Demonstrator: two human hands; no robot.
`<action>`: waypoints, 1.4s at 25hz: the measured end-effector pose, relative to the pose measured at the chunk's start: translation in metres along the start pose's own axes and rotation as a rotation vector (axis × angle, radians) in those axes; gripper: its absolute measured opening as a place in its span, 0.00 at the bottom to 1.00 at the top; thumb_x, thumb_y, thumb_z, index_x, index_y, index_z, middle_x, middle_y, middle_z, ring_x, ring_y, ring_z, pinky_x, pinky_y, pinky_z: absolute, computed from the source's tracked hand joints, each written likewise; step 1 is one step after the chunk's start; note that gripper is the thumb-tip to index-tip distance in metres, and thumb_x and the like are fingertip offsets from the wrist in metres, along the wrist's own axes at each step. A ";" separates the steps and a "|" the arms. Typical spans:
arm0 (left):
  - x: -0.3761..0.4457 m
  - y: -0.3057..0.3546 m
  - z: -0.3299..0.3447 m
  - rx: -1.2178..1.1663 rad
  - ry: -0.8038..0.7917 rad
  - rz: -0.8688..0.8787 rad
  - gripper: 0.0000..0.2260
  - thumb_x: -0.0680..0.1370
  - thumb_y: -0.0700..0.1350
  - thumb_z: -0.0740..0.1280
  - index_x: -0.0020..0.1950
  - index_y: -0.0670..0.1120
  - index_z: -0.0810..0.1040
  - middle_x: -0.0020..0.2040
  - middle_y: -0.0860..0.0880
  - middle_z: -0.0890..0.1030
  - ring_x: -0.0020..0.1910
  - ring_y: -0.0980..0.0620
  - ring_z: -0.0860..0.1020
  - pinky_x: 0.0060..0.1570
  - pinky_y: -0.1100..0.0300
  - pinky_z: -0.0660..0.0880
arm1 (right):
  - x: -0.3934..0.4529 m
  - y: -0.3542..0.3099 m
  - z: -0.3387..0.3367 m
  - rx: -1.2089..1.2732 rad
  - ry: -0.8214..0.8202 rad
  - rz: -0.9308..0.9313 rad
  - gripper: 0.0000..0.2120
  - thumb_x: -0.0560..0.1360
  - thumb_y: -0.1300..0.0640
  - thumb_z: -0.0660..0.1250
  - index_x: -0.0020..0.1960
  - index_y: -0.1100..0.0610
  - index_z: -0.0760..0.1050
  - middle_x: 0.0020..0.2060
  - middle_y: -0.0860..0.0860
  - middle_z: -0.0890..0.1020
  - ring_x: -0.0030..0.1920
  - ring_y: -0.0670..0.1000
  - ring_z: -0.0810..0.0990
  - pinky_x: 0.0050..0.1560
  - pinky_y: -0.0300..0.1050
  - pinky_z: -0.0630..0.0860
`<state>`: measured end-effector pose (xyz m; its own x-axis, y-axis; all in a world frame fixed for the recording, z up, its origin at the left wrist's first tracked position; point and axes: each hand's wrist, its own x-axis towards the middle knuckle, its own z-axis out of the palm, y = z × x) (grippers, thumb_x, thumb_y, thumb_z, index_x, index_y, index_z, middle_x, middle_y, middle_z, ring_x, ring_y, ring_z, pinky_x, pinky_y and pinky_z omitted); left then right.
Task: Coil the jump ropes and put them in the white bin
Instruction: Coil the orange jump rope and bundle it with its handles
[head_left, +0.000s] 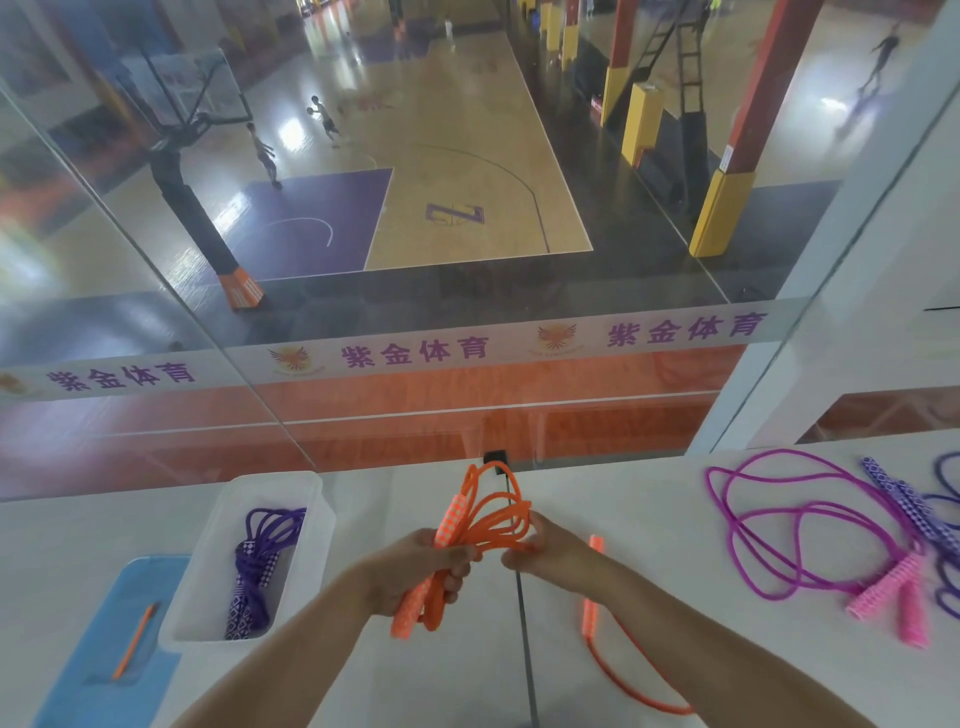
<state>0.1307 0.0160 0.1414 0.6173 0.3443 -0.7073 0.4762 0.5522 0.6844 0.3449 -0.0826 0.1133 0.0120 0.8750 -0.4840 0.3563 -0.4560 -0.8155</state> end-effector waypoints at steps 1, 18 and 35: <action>0.001 0.001 0.002 -0.012 0.026 0.012 0.11 0.78 0.42 0.72 0.56 0.38 0.76 0.37 0.46 0.76 0.35 0.51 0.74 0.42 0.55 0.78 | 0.000 -0.002 0.006 0.141 -0.008 0.035 0.24 0.74 0.48 0.72 0.65 0.42 0.65 0.49 0.47 0.83 0.51 0.50 0.83 0.54 0.45 0.79; -0.040 0.019 0.051 1.226 -0.086 0.240 0.08 0.82 0.53 0.64 0.55 0.50 0.76 0.49 0.52 0.81 0.45 0.52 0.78 0.49 0.61 0.76 | -0.024 -0.051 -0.055 -0.277 -0.084 -0.183 0.06 0.76 0.47 0.69 0.48 0.47 0.83 0.44 0.46 0.84 0.46 0.49 0.83 0.50 0.47 0.80; -0.019 0.015 0.054 1.655 0.033 0.242 0.12 0.83 0.51 0.63 0.64 0.48 0.74 0.58 0.45 0.81 0.56 0.43 0.80 0.56 0.50 0.76 | -0.048 -0.074 -0.055 -0.734 -0.016 -0.353 0.11 0.76 0.42 0.67 0.47 0.48 0.81 0.43 0.46 0.83 0.44 0.47 0.80 0.47 0.48 0.76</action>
<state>0.1597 -0.0231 0.1741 0.7679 0.3228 -0.5533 0.4944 -0.8479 0.1915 0.3692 -0.0814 0.2145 -0.2270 0.9423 -0.2460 0.8581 0.0741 -0.5081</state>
